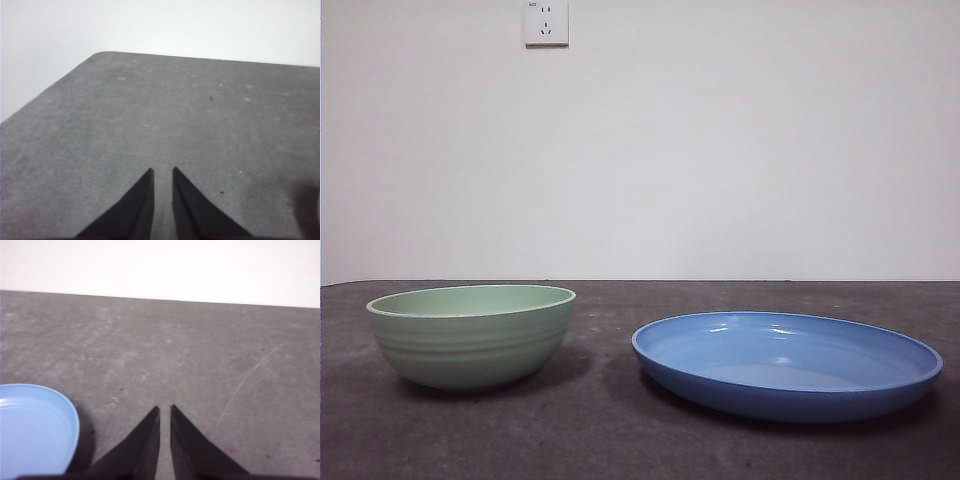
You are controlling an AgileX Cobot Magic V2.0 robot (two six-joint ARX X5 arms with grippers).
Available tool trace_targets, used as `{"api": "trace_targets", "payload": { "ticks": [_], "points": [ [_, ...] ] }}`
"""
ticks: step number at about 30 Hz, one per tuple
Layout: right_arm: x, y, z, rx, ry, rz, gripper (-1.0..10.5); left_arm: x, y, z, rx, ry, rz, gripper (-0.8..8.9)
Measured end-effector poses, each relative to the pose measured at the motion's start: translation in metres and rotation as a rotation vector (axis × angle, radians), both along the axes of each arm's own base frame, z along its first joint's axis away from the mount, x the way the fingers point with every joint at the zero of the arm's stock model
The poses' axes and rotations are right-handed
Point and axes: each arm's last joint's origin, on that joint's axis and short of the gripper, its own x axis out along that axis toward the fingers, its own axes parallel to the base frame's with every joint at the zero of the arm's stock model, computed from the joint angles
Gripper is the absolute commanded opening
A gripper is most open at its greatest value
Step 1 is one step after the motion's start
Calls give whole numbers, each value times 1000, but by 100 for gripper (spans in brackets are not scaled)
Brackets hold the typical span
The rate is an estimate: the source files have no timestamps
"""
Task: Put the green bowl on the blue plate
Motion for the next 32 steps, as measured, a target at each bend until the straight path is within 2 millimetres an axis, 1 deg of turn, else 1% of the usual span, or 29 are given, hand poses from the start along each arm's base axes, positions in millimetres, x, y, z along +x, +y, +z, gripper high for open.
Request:
{"api": "trace_targets", "payload": {
  "ticks": [2,8,11,16,21,25,28,32],
  "points": [
    [0,0,0,35,4,-3,30,0,0,0,-18,-2,3,11],
    [0,1,0,192,24,19,13,-1,0,2,-90,9,14,11],
    [-2,1,8,276,34,11,13,-4,0,14,-150,-25,20,11],
    [-9,2,45,408,28,48,13,-10,1,55,-253,-135,20,11],
    [-9,4,77,451,114,106,13,-8,0,90,-278,-126,3,11],
    [-3,7,107,462,176,191,13,-2,-3,123,-290,-80,-90,11],
    [4,10,127,473,218,278,13,5,-7,144,-304,-34,-195,11],
    [14,18,146,480,275,395,13,17,-13,164,-355,44,-361,11]
  ]
}}
